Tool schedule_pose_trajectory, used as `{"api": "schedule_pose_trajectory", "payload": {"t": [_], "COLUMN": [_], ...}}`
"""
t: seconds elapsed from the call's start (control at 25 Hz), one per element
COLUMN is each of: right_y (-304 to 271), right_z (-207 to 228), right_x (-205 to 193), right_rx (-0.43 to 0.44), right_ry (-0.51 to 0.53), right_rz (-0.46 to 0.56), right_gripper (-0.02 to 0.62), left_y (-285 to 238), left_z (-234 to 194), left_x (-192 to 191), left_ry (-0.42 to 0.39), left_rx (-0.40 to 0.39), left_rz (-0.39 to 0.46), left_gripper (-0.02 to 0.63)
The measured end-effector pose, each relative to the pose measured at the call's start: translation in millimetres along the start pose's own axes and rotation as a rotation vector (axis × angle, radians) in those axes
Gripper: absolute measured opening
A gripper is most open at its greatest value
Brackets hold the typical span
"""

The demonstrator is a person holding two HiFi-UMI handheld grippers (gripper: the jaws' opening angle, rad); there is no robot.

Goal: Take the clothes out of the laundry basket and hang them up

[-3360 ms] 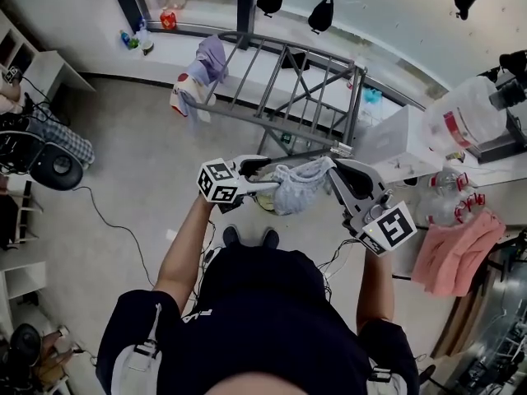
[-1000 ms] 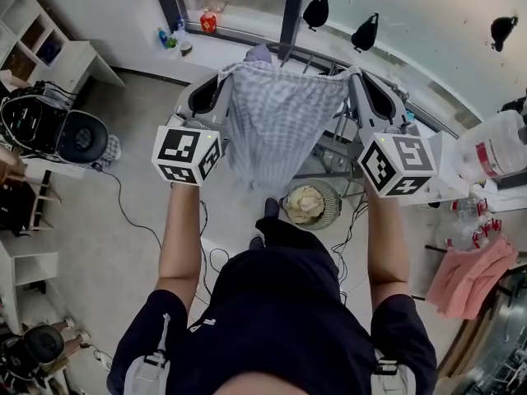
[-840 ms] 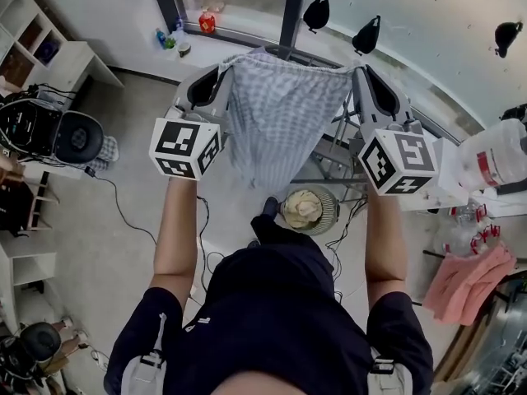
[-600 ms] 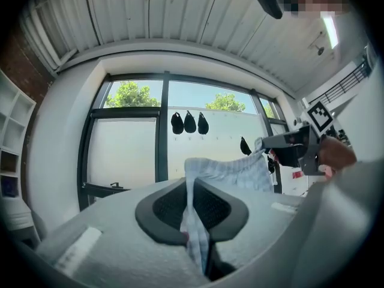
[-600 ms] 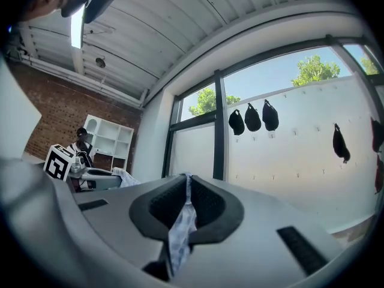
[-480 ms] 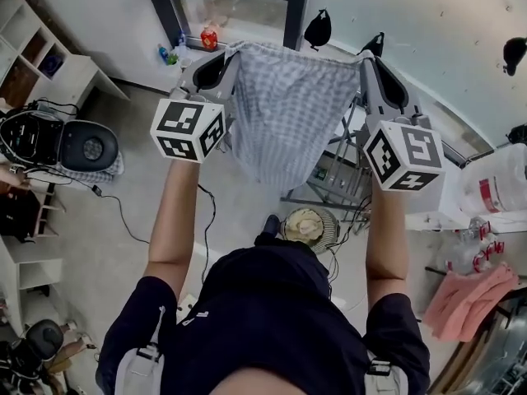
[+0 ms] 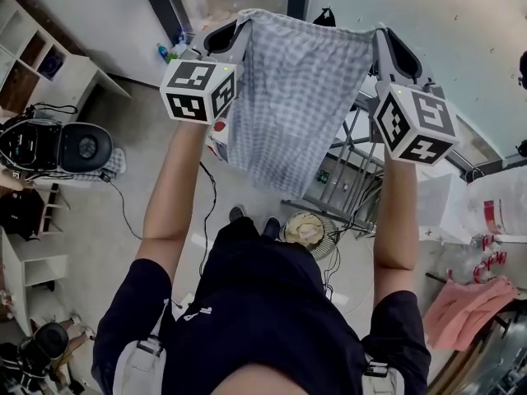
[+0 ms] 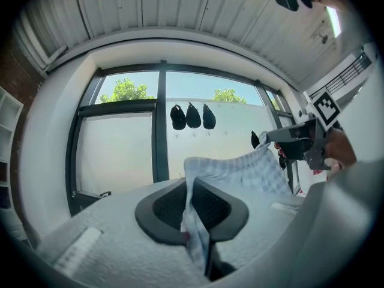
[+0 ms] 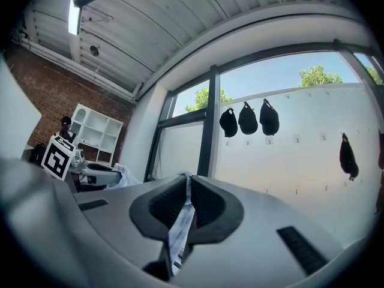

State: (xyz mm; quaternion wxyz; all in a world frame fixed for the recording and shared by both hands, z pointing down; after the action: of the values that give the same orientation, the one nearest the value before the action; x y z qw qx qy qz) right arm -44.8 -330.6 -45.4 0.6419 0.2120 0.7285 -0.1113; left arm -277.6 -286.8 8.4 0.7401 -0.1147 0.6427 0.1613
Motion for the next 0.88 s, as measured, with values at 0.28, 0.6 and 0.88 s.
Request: {"api": "schedule_pose_trajectory", "payload": {"t": [0.28,0.6,0.88], "right_y": [-57.7,-116.0,-163.5], "right_z": [21.8,46.4,60.4], "right_x": [-28.3,-94.0,-187.6], "right_rx": [-0.052,-0.149,-0.189], "right_ry": [0.007,0.025,-0.028], "right_rz": [-0.057,-0.191,-0.354], "right_gripper": [0.025,0.023,0.025], "left_y": [-66.8,-149.7,-213.7], "left_z": [-30.1,-54.7,-68.0], "left_x": [-25.2,-89.6,-182.1], "left_ry": [0.028,0.130,0.227], "left_rx": [-0.058,-0.173,-0.230], "left_rz": [-0.034,-0.100,-0.235], "left_gripper": [0.034,0.034,0.034]}}
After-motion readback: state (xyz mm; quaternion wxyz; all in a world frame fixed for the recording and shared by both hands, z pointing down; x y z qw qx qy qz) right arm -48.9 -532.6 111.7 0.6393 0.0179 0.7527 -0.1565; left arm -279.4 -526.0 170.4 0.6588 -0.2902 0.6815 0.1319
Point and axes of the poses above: the fingertips, and each gripper's own axes: y backward along the fingers, z to its right, x out of its top, the point moved 3 cm from there along y, backward along the fingers, and after that the axes turned 13 degrees about -x, right-handed, at the moved point
